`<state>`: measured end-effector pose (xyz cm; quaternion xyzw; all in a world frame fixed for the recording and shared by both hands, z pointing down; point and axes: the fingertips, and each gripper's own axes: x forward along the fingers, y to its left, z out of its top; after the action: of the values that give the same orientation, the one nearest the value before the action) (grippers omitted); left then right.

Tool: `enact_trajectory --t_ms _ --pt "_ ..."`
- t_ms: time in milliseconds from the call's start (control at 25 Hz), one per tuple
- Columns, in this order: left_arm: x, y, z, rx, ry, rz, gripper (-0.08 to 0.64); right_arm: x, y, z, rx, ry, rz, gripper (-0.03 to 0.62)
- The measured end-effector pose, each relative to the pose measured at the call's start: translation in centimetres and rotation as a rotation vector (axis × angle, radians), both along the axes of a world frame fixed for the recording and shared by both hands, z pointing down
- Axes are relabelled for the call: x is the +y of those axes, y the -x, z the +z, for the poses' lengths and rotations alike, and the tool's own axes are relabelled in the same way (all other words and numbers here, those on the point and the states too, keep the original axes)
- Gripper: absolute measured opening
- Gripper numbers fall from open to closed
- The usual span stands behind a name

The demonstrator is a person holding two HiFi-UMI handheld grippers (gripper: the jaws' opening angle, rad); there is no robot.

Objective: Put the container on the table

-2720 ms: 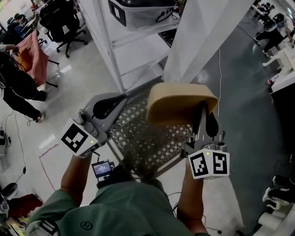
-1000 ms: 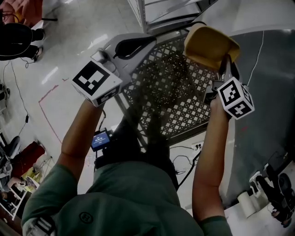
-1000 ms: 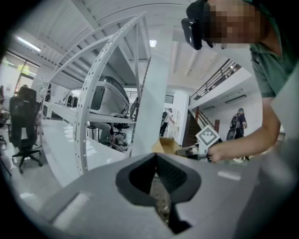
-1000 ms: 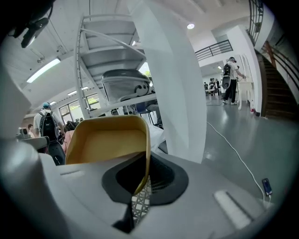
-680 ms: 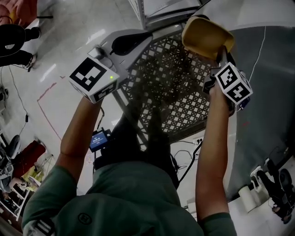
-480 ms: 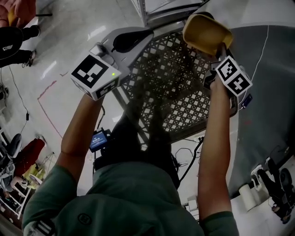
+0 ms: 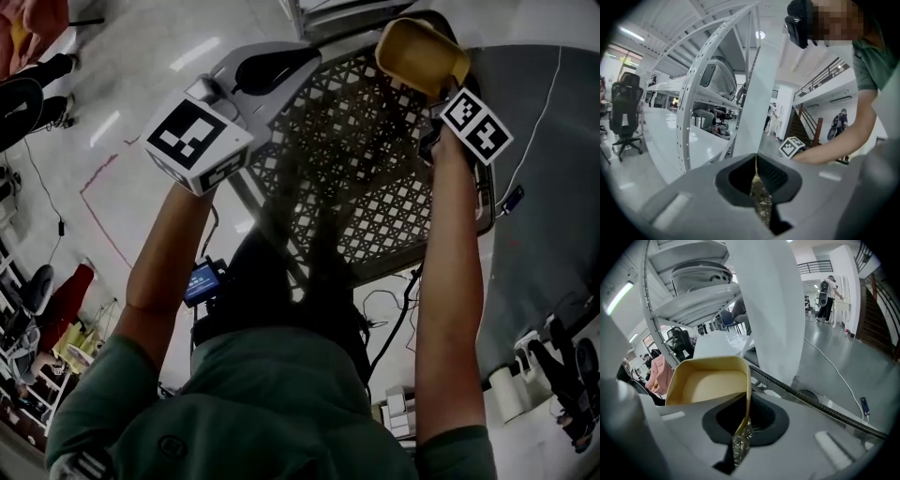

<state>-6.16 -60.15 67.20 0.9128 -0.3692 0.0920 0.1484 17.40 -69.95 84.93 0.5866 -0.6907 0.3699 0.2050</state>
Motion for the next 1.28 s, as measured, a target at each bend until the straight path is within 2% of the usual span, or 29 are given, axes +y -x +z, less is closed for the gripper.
enact_trajectory --t_ms 600,800,1040,1280 --pt "-0.5 -0.6 -0.8 -0.006 -0.007 0.004 0.009 0.5 -1.4 3.9 -0.005 0.155 0.050 0.013" --pt "0.2 -0.4 -2.1 -0.008 -0.022 -0.001 0.009 2.0 -2.0 5.0 -0.054 0.204 0.094 0.062" --pt "0.5 -0.4 -5.4 -0.010 -0.061 -0.001 0.009 2.6 -3.0 2.5 -0.060 0.176 0.120 0.104" --pt "1.6 -0.2 -10.6 -0.012 -0.117 -0.004 0.009 2.4 -3.4 -4.8 -0.070 0.075 0.117 0.107"
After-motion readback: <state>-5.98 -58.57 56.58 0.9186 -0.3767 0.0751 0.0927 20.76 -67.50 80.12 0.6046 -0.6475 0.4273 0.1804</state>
